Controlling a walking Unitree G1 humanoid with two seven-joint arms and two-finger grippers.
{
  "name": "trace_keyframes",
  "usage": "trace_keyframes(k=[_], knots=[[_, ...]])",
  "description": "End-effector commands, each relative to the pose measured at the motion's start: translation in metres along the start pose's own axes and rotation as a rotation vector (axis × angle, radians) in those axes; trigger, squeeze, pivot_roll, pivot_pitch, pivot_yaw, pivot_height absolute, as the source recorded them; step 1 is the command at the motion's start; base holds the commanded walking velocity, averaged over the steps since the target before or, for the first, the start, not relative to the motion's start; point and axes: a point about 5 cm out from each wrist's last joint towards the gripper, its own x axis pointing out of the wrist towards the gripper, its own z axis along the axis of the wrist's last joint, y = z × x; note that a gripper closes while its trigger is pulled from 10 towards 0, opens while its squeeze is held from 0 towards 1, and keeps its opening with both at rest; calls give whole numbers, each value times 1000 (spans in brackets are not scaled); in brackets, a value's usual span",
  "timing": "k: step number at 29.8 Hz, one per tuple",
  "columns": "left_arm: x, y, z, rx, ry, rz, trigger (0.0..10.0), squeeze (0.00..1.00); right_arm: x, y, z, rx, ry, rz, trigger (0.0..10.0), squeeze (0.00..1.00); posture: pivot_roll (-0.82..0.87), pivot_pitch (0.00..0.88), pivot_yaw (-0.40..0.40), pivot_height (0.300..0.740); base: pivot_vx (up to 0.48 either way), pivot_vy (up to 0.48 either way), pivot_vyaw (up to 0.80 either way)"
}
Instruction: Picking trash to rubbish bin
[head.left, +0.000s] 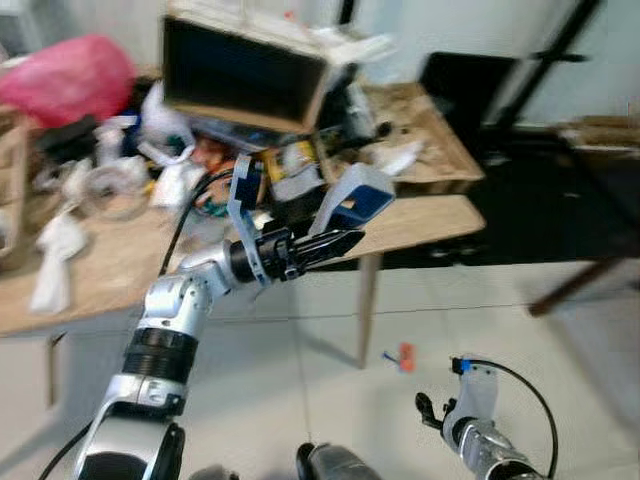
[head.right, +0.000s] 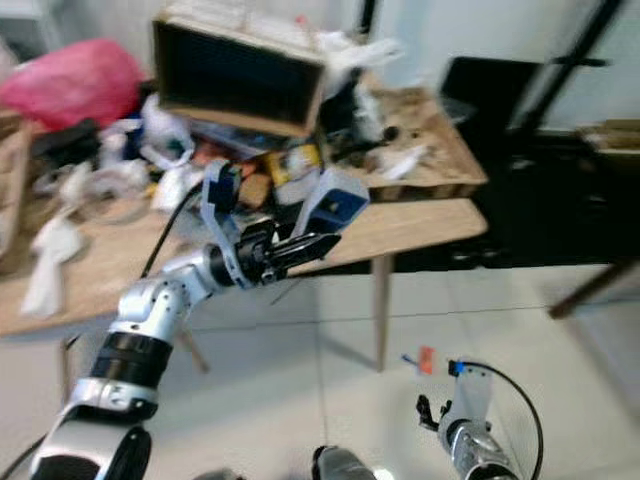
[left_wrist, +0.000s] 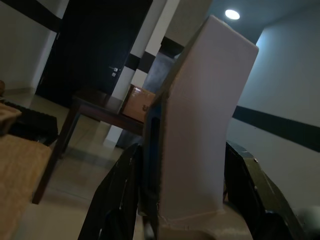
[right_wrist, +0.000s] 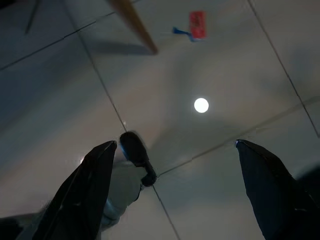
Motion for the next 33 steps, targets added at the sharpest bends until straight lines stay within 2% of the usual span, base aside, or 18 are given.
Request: trace_keyframes(k=[1, 3, 7, 11, 15, 21, 27, 33], knots=[[6, 5, -4, 31, -22, 66, 10000, 0, -1, -2, -5, 2, 22, -12, 10000, 0, 94, 81, -68, 740, 0, 0, -788], [7, 9, -8, 43, -37, 118, 10000, 0, -2, -4, -9, -9, 37, -14, 10000, 0, 97, 75, -73, 740, 0, 0, -788], [8, 11, -9, 47, -53, 150, 10000, 0, -3, -8, -9, -8, 39, -23, 10000, 0, 89, 67, -64, 740, 0, 0, -791], [12, 18, -2, 113, -58, 216, 10000, 0, -2, -7, -5, 8, 24, -29, 10000, 0, 91, 75, -59, 740, 0, 0, -800], [16, 22, -7, 166, -52, 293, 10000, 0, -2, -4, -11, 12, 35, -27, 10000, 0, 100, 82, -68, 740, 0, 0, -800], [22, 23, -18, 130, -51, 325, 10000, 0, -3, -8, -8, 27, 30, -42, 10000, 0, 95, 63, -52, 740, 0, 0, -800], [31, 25, -10, 129, -84, 314, 10000, 0, 0, -8, 9, 54, -25, -42, 10000, 0, 88, 88, -45, 740, 0, 0, -796], [27, 31, -7, 127, -102, 354, 10000, 0, 0, -8, 6, 71, -19, -47, 10000, 0, 92, 72, -48, 740, 0, 0, -800]])
